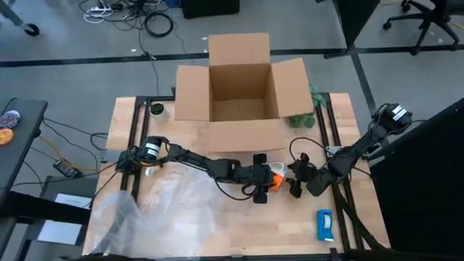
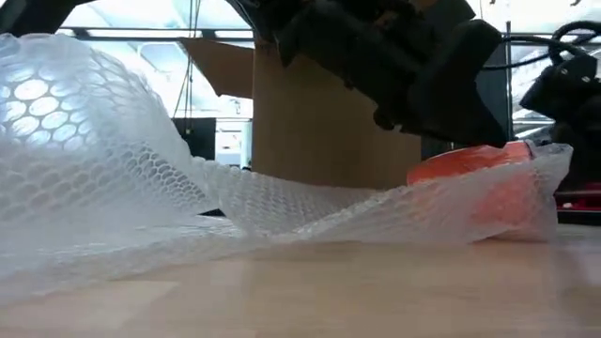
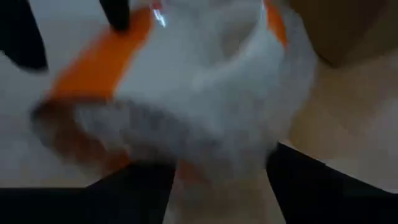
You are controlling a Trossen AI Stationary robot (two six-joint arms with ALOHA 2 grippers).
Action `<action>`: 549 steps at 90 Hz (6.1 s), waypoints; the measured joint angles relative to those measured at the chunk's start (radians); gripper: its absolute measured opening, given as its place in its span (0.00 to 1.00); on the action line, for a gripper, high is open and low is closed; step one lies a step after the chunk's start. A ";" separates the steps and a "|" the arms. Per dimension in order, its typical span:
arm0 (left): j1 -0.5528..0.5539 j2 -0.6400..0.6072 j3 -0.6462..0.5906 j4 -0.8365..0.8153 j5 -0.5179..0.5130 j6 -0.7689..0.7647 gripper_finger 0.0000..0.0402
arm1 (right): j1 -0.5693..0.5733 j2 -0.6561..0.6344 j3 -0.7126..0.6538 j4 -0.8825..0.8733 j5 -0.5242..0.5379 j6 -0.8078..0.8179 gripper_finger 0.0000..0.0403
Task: Wrap mug
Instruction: Wrap the orange mug with the bubble wrap
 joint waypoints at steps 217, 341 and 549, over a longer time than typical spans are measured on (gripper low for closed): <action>-0.031 -0.390 -0.289 -0.243 -0.108 -0.258 0.40 | -0.037 0.626 0.717 -0.945 0.349 -0.734 0.15; -0.038 -0.252 -0.397 0.207 -0.148 -0.156 0.28 | 0.008 0.513 0.861 -1.063 0.139 -0.764 0.36; -0.045 -0.254 -0.399 0.031 -0.128 -0.237 0.27 | 0.004 -0.108 0.189 -0.147 -0.059 -0.133 0.33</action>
